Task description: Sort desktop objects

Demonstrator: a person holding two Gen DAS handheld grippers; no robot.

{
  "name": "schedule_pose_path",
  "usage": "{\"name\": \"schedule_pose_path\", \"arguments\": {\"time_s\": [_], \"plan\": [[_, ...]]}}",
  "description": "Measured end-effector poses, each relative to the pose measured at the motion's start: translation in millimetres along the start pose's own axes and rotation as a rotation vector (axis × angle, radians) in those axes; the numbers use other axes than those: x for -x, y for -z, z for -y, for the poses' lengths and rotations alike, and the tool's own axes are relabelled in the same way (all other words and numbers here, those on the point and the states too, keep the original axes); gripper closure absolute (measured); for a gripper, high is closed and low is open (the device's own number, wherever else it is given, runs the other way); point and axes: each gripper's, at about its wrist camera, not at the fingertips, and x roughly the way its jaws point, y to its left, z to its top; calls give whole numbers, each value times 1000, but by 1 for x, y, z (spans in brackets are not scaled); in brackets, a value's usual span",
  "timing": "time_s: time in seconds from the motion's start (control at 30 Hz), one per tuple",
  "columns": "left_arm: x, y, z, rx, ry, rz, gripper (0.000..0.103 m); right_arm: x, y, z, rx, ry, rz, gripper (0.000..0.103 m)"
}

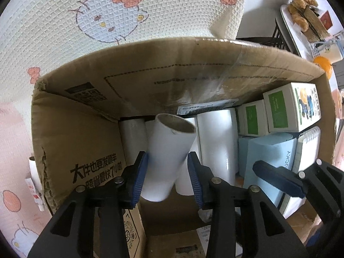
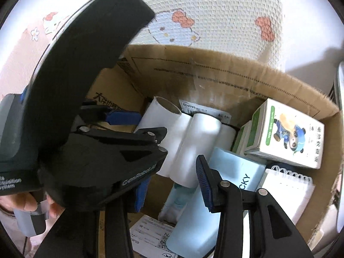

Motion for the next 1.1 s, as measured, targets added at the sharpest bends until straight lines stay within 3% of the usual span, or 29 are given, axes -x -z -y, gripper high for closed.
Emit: {"name": "schedule_pose_path", "arguments": {"time_s": [0.3, 0.47, 0.53, 0.7, 0.87, 0.93, 0.97, 1.0, 1.1], "plan": [[30, -8, -11, 35, 55, 83, 56, 12, 5, -9, 84, 29, 20, 63], [49, 13, -16, -18, 88, 174, 55, 6, 3, -8, 90, 14, 10, 63], [55, 17, -18, -30, 109, 211, 59, 5, 2, -8, 84, -16, 12, 63], [62, 31, -28, -51, 150, 277, 84, -1, -4, 0, 31, -83, -37, 63], [65, 43, -41, -74, 224, 284, 87, -6, -3, 14, 70, 23, -85, 69], [67, 45, -44, -70, 248, 290, 87, -34, -11, -27, 96, 39, -125, 69], [70, 46, -47, -75, 267, 300, 87, -37, -8, -31, 120, 49, -138, 69], [71, 47, -49, -75, 275, 305, 94, -41, -5, -36, 147, 64, -155, 69], [69, 49, -54, -82, 251, 304, 96, -52, 3, -44, 156, 42, -222, 69]]}}
